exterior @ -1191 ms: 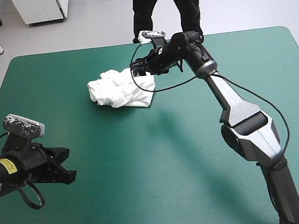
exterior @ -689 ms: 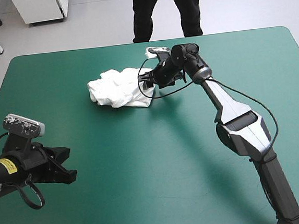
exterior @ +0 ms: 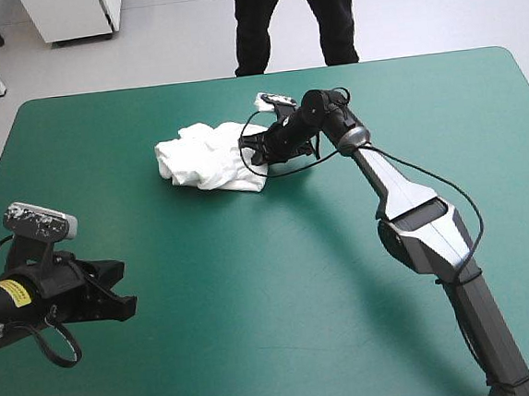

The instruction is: Fold the cloth

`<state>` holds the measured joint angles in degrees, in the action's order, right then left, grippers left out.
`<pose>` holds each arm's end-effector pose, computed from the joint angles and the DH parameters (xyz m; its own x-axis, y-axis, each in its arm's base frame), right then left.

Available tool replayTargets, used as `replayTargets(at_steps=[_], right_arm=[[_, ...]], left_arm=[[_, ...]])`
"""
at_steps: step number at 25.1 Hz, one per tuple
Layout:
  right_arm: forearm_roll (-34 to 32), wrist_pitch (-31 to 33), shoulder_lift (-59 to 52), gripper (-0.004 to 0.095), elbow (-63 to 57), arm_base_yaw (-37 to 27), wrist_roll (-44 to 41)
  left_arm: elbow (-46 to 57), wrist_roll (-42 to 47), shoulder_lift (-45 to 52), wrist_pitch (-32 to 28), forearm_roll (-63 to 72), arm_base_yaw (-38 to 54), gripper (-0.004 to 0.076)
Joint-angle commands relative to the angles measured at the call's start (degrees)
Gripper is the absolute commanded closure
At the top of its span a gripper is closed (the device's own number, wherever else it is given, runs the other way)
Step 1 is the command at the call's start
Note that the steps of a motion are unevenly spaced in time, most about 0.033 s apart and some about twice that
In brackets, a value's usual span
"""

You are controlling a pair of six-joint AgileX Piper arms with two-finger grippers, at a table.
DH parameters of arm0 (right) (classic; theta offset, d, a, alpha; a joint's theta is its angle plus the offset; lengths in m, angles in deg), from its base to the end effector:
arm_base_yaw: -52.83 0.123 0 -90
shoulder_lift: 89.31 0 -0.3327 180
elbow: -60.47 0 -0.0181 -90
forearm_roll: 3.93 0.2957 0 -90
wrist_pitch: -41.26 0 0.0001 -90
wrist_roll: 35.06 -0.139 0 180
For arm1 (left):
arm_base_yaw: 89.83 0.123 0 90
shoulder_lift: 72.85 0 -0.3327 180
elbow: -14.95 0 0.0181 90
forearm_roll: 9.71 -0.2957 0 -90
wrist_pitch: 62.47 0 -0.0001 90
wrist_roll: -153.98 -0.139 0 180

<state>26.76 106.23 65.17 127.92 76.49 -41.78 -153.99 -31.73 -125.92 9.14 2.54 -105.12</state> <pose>0.5777 0.3233 0.1946 -0.9352 -0.0658 -0.3478 -0.2617 0.7902 0.5542 0.1411 -0.0676 0.4373 -0.6735 0.2159 -0.7070 0.4161 0.9012 -0.1212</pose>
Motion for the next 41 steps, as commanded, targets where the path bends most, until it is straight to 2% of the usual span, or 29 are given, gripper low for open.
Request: replayTargets(at_steps=[1,5,8,10,15,19,22,23,24,25,26,27,28,30,36,41], right_arm=[[-3.5,4.8,-4.5,0.0925,1.8,-0.3,0.2],[-21.7,4.7,-7.8,0.0925,1.9,0.4,-3.0],[-29.1,4.4,-10.4,0.0925,1.8,0.2,-4.1],[-31.6,4.4,-11.7,0.0925,1.8,0.0,-4.1],[-32.7,5.3,-13.5,0.0925,1.4,-2.1,-3.6],[-33.4,6.5,-14.3,0.0925,-4.0,-5.2,-3.6],[-34.2,2.4,-17.8,0.0925,-13.7,-7.2,-3.1],[-36.4,-0.7,-20.2,0.0925,-18.8,-7.9,-2.5],[-40.0,-9.4,-26.9,0.0925,-31.8,-9.3,-3.0],[-41.0,-13.2,-30.1,0.0925,-37.8,-9.9,-2.6],[-41.3,-21.0,-37.4,0.0925,-53.0,-11.9,-1.1],[-41.4,-23.6,-40.6,0.0926,-57.6,-13.2,-1.0],[-41.4,-29.1,-46.1,0.0925,-66.9,-16.2,-0.5],[-41.2,-32.1,-51.7,0.0925,-74.5,-20.7,-0.3],[-40.3,-30.4,-57.5,0.0925,-78.7,-33.3,2.9],[-40.3,-30.0,-57.6,0.0925,-81.7,-40.0,3.3]], left_arm=[[-1.2,2.1,0.0,-3.0,1.6,0.1,0.0733],[-1.2,3.6,0.0,-2.6,2.4,0.1,0.0733],[-1.2,4.4,0.0,-2.5,3.7,0.1,0.0733],[-1.2,4.4,0.0,-1.8,5.0,0.1,0.0733],[-1.2,4.4,0.1,-0.3,6.5,0.1,0.0733],[-1.2,4.4,0.2,0.6,6.5,0.1,0.0733],[-1.2,4.4,0.2,1.8,6.5,0.1,0.0733],[-1.2,4.4,0.2,2.2,6.5,0.1,0.0733],[-1.2,4.1,0.2,2.2,6.1,0.1,0.0733],[-1.2,4.0,0.2,2.2,5.8,0.1,0.0733],[-1.2,4.0,0.2,1.8,5.5,0.1,0.0733],[-1.2,3.7,0.2,1.1,5.5,0.1,0.0733],[-1.2,3.3,0.1,-0.2,5.9,0.1,0.0733],[-1.2,3.1,0.1,-0.7,6.3,0.1,0.0733],[-1.2,3.1,0.1,-0.7,6.3,0.1,0.0733],[-1.2,3.1,0.1,-0.7,6.3,0.1,0.0733]])
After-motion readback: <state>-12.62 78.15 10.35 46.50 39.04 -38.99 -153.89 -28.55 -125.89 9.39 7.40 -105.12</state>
